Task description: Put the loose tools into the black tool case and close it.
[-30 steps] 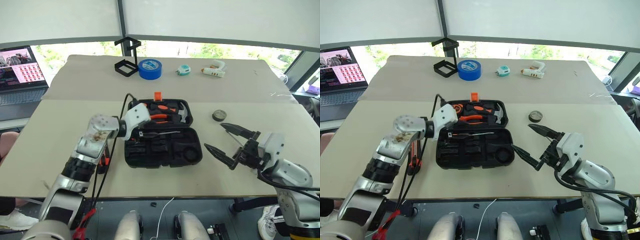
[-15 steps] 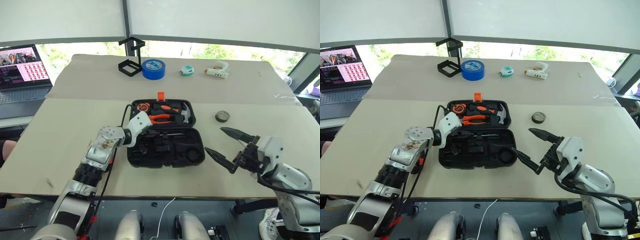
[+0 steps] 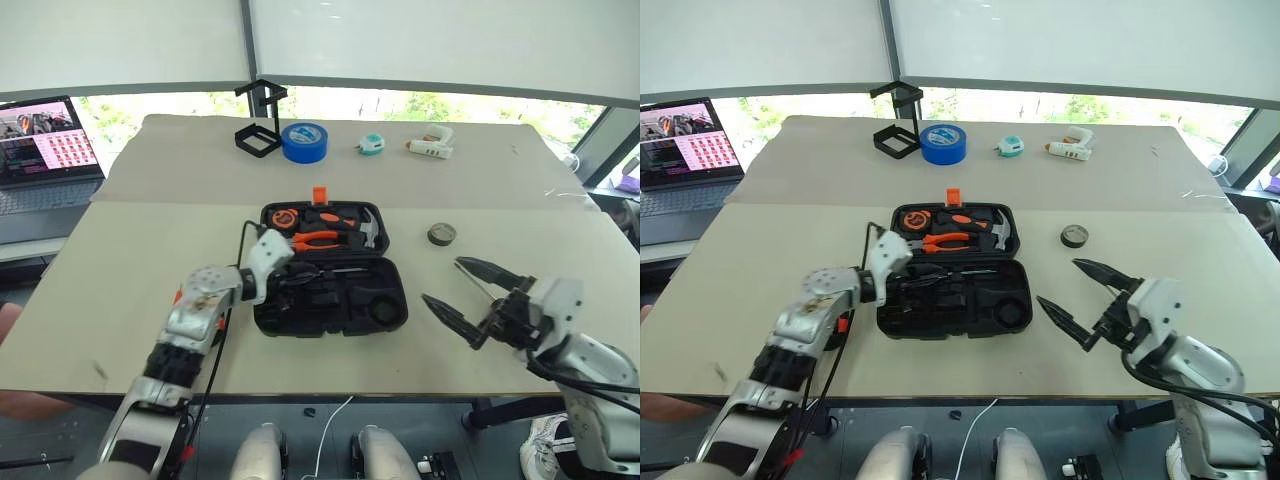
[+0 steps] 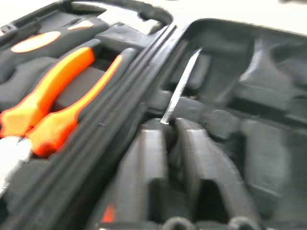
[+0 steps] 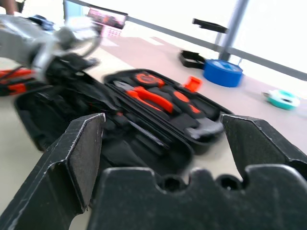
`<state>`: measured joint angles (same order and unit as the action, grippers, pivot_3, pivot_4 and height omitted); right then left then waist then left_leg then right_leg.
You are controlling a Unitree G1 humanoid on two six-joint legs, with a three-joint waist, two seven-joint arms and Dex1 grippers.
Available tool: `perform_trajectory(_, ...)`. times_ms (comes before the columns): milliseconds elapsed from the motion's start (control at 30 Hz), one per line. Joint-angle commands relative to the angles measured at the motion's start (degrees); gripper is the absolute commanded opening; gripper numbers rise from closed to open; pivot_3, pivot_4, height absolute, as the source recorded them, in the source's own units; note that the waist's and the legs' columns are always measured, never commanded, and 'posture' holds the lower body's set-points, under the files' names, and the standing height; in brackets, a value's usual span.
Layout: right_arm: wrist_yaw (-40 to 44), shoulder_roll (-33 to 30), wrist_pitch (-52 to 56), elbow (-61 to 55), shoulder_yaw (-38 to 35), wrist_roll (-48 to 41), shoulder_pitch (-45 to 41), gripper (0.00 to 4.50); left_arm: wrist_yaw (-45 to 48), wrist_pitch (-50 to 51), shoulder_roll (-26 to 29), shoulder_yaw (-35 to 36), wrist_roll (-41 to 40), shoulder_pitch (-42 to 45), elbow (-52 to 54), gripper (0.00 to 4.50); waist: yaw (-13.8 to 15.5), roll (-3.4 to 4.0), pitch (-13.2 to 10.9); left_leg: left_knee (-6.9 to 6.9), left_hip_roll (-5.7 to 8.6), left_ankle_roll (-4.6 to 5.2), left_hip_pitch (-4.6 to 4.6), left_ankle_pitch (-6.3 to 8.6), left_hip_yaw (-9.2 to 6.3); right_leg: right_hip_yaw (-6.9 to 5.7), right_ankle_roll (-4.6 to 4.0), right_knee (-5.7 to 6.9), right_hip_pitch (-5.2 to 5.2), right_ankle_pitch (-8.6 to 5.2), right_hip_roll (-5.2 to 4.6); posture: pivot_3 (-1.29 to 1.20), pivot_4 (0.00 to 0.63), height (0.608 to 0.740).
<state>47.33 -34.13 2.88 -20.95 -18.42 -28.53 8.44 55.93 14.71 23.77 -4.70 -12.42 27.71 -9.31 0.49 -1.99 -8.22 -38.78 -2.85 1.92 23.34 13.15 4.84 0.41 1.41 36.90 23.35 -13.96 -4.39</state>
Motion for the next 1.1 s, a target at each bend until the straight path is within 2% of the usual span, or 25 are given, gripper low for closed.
perform_trajectory(33, 1.25, -1.18, -3.06, 2.48, -7.28, -0.85, 3.47, 4.5, 4.0, -2.55, 5.19, 9.04, -8.1, -2.48, 9.3, 2.44, 0.02, 0.01, -0.01, 0.01, 0.0, 0.0, 0.0, 0.0, 0.01, 0.0, 0.0, 0.0, 0.01, 0.0, 0.0, 0.0, 0.15, 0.74)
perform_trajectory(133, 2.08, -1.22, -6.27, 6.6, -12.62, 0.37, 7.68, 4.5, 6.88, -2.75, 10.7, 13.05, -10.69, -9.15, 14.92, 3.53, 0.01, 0.15, 0.04, 0.05, -0.01, 0.0, -0.12, 0.01, 0.04, 0.03, -0.01, -0.04, -0.08, 0.0, -0.03, 0.0, 0.15, 0.74)
perform_trajectory(200, 2.93, -0.66, -10.33, 11.33, -16.94, 2.04, 12.45, 4.5, 9.34, -2.27, 13.91, 18.03, -14.36, -16.98, 20.1, 4.31, -0.1, 0.27, 0.1, 0.11, -0.02, 0.05, -0.2, 0.05, 0.13, 0.13, 0.0, -0.13, -0.15, -0.01, -0.09, 0.0, 0.15, 0.74)
perform_trajectory(233, 3.34, -0.47, -11.75, 12.76, -18.14, 2.53, 14.17, 4.5, 9.62, -1.3, 15.17, 19.52, -15.46, -19.78, 21.92, 4.49, -0.09, 0.31, 0.12, 0.14, -0.03, 0.09, -0.21, 0.09, 0.19, 0.2, 0.02, -0.17, -0.13, -0.02, -0.1, 0.0, 0.15, 0.74)
perform_trajectory(333, 3.51, 1.29, -14.28, 15.34, -21.32, 2.62, 19.82, 4.5, 13.84, -4.88, 17.65, 25.84, -17.21, -31.89, 23.88, 4.49, 0.04, 0.33, 0.12, 0.16, -0.09, 0.1, -0.2, 0.17, 0.22, 0.21, 0.06, -0.2, -0.08, -0.12, -0.16, 0.0, 0.15, 0.74)
perform_trajectory(400, 3.72, 1.65, -14.85, 16.2, -21.75, 2.83, 21.69, 4.5, 15.52, -7.47, 17.71, 28.47, -17.72, -37.25, 23.24, 4.49, 0.01, 0.39, 0.11, 0.18, -0.12, 0.08, -0.27, 0.19, 0.28, 0.24, -0.4, -0.2, -0.1, -0.46, -0.22, 0.0, 0.15, 0.74)
perform_trajectory(467, 3.88, 1.29, -14.88, 17.17, -21.88, 3.06, 22.81, 4.5, 18.26, -11.65, 17.49, 30.19, -17.42, -41.78, 22.01, 4.49, -0.01, 0.41, 0.11, 0.19, -0.13, 0.07, -0.36, 0.2, 0.29, 0.28, -0.48, -0.16, -0.12, -0.52, -0.3, 0.0, 0.15, 0.74)
perform_trajectory(533, 3.96, 0.56, -14.47, 17.95, -21.97, 2.92, 23.19, 4.5, 19.93, -14.48, 17.21, 31.13, -17.82, -44.73, 21.74, 4.49, -0.07, 0.45, 0.14, 0.28, -0.1, -0.4, -0.49, 0.47, 0.42, 0.35, -0.5, -0.17, -0.12, -0.53, -0.45, 0.0, 0.15, 0.74)
perform_trajectory(633, 4.86, -1.99, -12.11, 17.77, -21.77, 1.91, 22.08, 4.5, 18.48, -14.49, 16.32, 32.19, -20.19, -46.17, 23.56, 4.49, 0.03, 0.53, 0.16, 0.34, -0.05, -0.41, -0.5, 0.48, 0.49, 0.35, -0.19, -0.18, -0.09, -0.72, -0.52, 0.0, 0.15, 0.74)
perform_trajectory(867, 8.21, -18.21, 2.03, 23.74, -12.1, 5.83, 8.14, 4.5, 15.43, -9.74, 15.17, 26.27, -25.06, -46.24, 34.78, 4.49, -0.35, 0.52, 0.18, 0.34, 0.0, -0.35, -0.52, 0.46, 0.64, 0.44, -0.36, -0.19, -0.11, -0.6, -0.51, 0.0, 0.15, 0.74)
perform_trajectory(900, 9.31, -20.16, 3.72, 25.45, -9.66, 6.9, 5.82, 4.5, 14.61, -8.56, 15.08, 24.92, -25.57, -46.12, 36.45, 4.49, -0.35, 0.52, 0.18, 0.34, 0.0, 0.07, -0.52, 0.24, 0.64, 0.44, -0.48, -0.2, -0.13, -0.53, -0.48, 0.0, 0.15, 0.74)
perform_trajectory(1100, 11.8, -25.57, 11.42, 37.85, 3.04, 13.38, -8.92, 4.5, 10.52, -5.08, 14.46, 19.67, -26.66, -44.38, 41.68, 4.49, 0.18, 0.54, 0.17, 0.43, 0.02, 0.15, -0.44, 0.26, 0.56, 0.45, -0.24, -0.24, -0.1, -0.55, -0.19, 0.0, 0.15, 0.74)
